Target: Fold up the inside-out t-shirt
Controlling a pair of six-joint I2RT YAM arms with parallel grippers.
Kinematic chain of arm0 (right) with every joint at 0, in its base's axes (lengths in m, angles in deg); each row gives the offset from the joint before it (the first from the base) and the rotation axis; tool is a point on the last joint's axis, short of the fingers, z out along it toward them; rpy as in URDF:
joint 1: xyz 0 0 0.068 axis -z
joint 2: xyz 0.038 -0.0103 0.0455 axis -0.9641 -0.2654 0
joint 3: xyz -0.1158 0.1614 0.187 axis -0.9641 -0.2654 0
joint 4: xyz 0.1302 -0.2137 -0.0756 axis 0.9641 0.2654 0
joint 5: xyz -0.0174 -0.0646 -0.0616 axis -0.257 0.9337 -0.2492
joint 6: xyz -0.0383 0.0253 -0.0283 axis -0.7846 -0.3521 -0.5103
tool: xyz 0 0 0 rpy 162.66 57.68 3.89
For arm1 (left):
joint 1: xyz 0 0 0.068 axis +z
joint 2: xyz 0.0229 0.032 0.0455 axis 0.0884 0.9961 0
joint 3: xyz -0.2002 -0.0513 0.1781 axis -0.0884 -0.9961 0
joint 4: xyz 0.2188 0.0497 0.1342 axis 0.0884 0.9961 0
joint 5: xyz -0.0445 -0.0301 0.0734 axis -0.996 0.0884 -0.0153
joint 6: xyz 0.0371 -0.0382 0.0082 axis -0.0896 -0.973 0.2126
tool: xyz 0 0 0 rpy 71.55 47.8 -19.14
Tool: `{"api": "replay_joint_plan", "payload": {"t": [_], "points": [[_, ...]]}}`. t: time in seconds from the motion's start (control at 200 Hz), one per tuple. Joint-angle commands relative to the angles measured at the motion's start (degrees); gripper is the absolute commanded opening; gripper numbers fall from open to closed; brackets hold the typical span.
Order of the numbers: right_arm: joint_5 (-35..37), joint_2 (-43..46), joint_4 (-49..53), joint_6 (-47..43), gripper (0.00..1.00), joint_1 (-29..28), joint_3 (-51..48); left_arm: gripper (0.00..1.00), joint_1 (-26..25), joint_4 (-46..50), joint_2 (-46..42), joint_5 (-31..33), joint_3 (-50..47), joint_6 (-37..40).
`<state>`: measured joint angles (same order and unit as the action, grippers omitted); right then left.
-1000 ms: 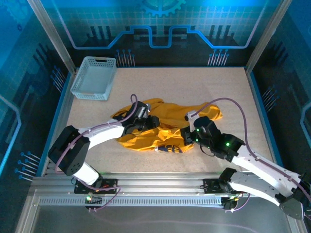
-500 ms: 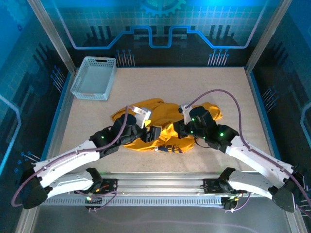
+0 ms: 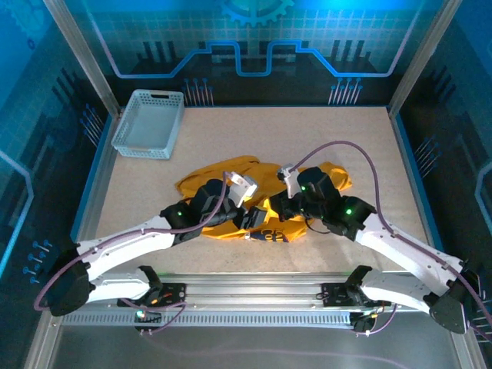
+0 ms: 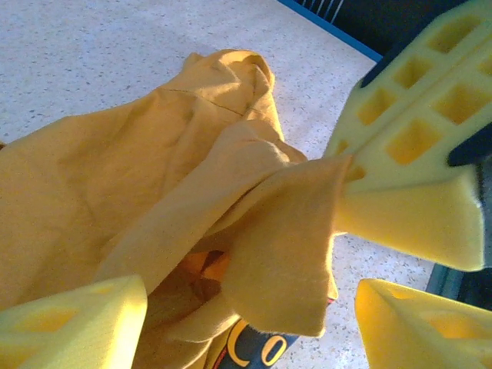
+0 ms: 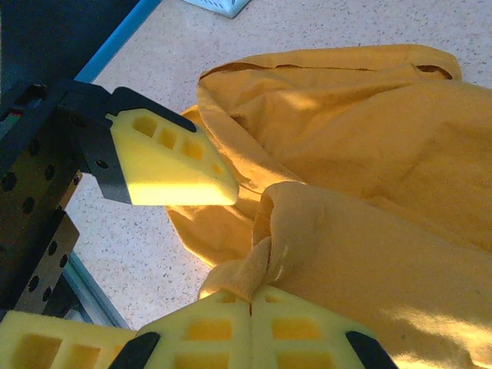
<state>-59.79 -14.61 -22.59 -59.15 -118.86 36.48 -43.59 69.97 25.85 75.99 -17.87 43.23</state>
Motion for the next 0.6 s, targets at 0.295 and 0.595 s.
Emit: {"api": "replay_joint_plan", "payload": {"t": [0.295,0.595], "points": [[0.94,-1.94,-0.32,-1.99,0.00,-1.91,3.55,0.21,-0.39,-1.61,3.34,-1.41,3.53,1.08],[10.47,-5.87,3.34,-4.47,0.00,-2.73,3.79,0.04,-0.38,-2.07,-0.07,2.12,1.21,0.14]]}}
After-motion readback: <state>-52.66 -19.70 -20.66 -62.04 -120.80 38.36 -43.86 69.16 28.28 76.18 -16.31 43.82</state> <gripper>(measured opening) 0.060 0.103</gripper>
